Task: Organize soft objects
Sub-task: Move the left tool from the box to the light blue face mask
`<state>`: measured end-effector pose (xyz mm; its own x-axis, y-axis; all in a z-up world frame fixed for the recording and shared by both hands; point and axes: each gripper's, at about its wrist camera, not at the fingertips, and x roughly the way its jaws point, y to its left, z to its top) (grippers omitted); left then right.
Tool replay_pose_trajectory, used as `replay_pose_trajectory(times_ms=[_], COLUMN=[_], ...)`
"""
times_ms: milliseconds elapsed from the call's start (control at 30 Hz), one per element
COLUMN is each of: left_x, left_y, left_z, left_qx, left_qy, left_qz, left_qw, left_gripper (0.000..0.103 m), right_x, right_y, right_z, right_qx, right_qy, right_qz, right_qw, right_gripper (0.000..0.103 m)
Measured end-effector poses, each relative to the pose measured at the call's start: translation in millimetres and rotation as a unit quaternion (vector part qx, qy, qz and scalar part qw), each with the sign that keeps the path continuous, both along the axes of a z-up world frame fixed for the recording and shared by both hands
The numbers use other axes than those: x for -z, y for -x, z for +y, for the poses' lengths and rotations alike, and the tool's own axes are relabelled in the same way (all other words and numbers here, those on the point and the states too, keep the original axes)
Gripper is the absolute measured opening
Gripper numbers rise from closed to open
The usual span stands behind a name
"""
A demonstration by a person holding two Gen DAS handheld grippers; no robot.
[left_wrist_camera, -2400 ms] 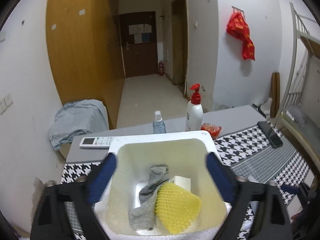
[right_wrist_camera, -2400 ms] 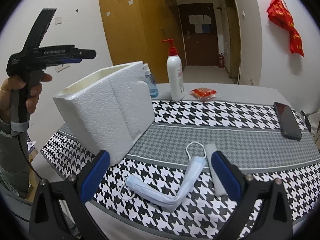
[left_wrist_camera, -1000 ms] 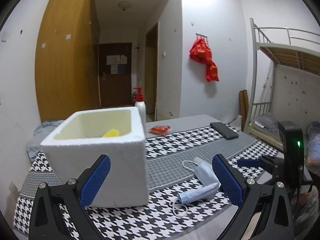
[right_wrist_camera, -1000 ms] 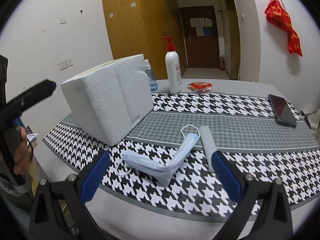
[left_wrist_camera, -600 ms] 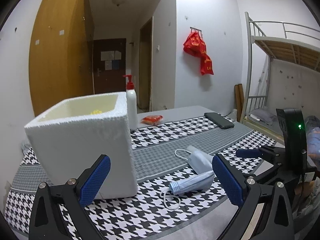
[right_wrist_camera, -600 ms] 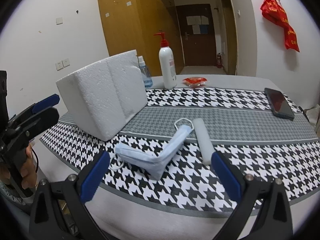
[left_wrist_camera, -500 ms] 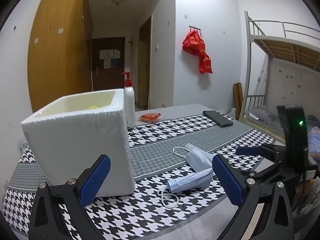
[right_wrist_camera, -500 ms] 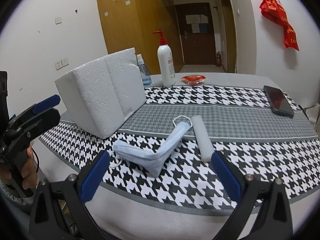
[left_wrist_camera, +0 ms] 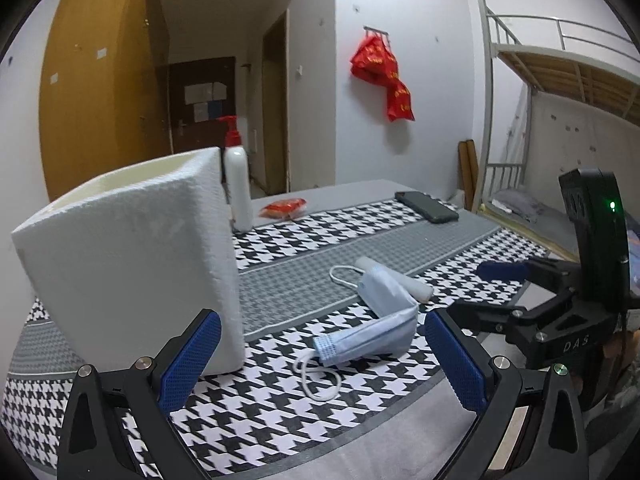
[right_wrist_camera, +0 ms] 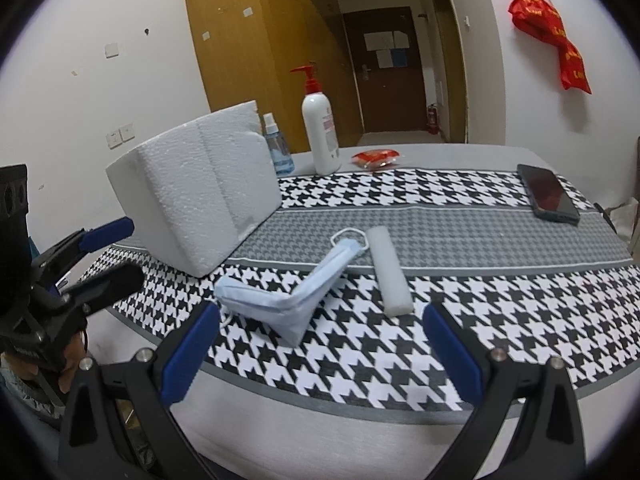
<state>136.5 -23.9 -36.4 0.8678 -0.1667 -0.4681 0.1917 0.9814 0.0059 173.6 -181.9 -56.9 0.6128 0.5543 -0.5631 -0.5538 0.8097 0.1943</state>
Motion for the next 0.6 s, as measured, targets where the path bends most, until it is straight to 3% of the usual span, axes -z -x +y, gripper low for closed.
replay_pose_trajectory(times_ms=[200, 600], left_x=[9, 22], left_y=[-11, -37], left_z=[-12, -21], left_qx=[0.022, 0.017], left_qy=[-0.012, -0.018], left_qz=[0.021, 0.071], left_qw=[0.9995, 0.9971], left_gripper=[0.102, 0.102], right_x=[4, 14], right_y=[-3, -15], right_z=[-11, -23], right_qx=[0.019, 0.046], right_qy=[0.015, 0.021], right_qz=[0.003, 0.017], right_qw=[1.0, 0.999], right_gripper=[0.102, 0.102])
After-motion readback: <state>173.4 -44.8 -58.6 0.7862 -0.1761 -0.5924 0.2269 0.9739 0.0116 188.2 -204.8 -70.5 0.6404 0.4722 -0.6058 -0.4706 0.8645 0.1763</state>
